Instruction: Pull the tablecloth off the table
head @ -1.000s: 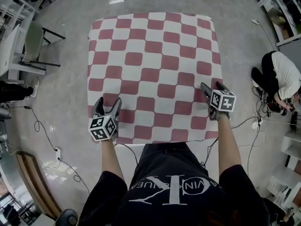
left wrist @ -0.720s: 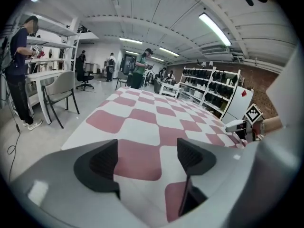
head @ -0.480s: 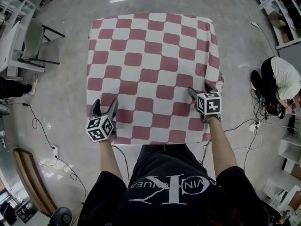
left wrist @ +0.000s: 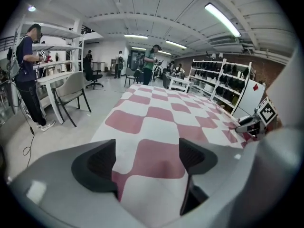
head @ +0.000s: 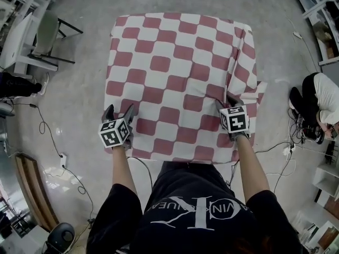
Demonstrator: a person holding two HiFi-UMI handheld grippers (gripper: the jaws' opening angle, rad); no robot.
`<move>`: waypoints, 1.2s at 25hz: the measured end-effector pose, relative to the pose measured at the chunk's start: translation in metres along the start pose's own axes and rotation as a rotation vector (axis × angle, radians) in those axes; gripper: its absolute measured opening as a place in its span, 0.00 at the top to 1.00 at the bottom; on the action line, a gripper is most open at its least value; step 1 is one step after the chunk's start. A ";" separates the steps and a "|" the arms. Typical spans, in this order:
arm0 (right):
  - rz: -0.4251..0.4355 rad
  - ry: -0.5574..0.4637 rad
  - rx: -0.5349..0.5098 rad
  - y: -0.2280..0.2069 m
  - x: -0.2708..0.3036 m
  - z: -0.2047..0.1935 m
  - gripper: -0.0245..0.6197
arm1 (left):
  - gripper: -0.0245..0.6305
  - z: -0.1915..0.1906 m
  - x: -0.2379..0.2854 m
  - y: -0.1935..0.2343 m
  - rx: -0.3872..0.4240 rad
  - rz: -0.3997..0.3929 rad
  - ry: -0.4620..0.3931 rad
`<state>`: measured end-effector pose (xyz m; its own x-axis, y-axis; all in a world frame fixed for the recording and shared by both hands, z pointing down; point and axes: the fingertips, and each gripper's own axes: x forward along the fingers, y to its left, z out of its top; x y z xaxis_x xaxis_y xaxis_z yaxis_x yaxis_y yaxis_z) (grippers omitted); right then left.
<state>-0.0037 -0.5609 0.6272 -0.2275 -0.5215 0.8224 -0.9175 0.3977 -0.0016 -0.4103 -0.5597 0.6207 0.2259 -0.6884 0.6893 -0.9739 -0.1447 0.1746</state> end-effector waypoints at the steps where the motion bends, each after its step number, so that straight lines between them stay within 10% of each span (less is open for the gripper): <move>1: 0.001 0.007 -0.015 0.001 0.000 0.001 0.69 | 0.35 0.001 0.004 0.001 0.003 0.004 0.009; 10: 0.030 0.010 -0.037 0.012 0.001 0.005 0.75 | 0.31 0.004 0.018 0.001 -0.036 -0.001 0.099; 30: 0.021 -0.006 -0.034 0.015 0.004 0.007 0.80 | 0.32 -0.015 0.027 -0.058 0.143 -0.008 0.245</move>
<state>-0.0208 -0.5626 0.6268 -0.2483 -0.5171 0.8191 -0.9010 0.4339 0.0007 -0.3471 -0.5592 0.6402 0.2147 -0.4968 0.8409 -0.9612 -0.2600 0.0918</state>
